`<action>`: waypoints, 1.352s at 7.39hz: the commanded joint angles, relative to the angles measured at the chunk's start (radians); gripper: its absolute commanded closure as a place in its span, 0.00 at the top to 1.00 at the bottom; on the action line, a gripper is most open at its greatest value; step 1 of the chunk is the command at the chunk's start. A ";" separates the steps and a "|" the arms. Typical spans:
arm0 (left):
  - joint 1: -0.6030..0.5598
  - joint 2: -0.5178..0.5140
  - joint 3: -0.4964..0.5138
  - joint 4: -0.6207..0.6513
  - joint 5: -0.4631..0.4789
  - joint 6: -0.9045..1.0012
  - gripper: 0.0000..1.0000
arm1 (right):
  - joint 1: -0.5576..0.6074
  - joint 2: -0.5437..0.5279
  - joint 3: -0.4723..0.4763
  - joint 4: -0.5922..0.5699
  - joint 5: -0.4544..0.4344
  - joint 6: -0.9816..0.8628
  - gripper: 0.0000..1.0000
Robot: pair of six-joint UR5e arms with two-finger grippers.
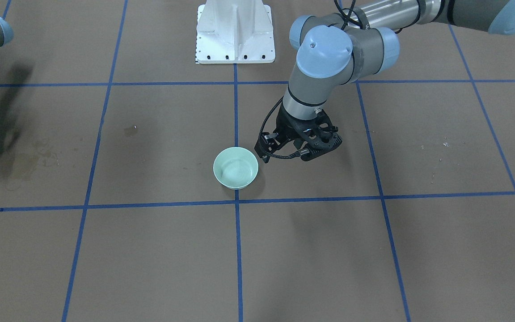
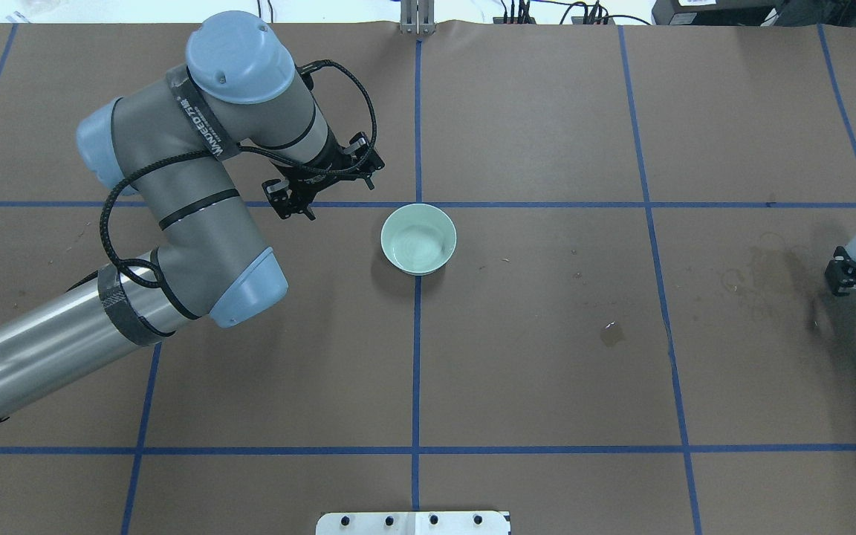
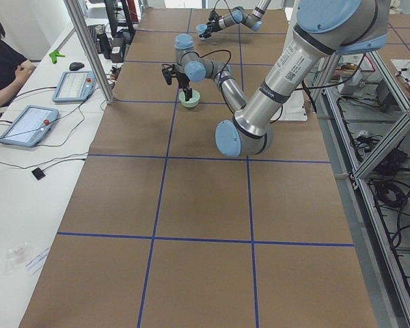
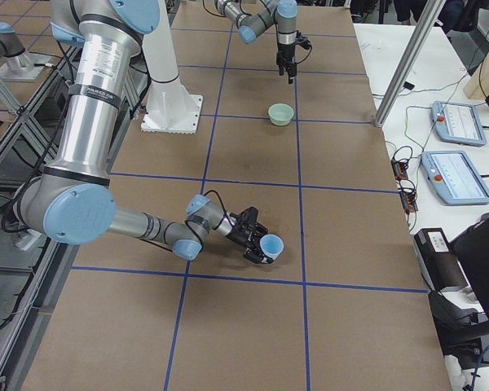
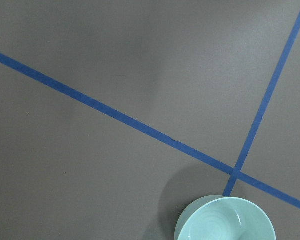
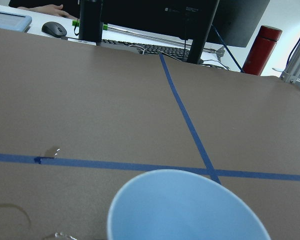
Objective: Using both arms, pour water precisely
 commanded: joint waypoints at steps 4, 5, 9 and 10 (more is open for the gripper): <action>-0.003 0.009 -0.028 0.001 0.000 0.064 1.00 | 0.337 0.152 0.042 0.135 0.469 -0.234 0.00; -0.005 0.058 -0.068 0.000 -0.002 0.108 1.00 | 0.389 0.182 0.068 0.135 0.568 -0.379 0.00; -0.061 0.145 -0.115 0.002 -0.012 0.248 1.00 | 0.434 0.394 0.240 -0.014 0.841 -0.507 0.00; -0.087 0.222 -0.166 0.002 -0.014 0.356 1.00 | 0.436 0.448 0.249 -0.047 0.954 -0.510 0.00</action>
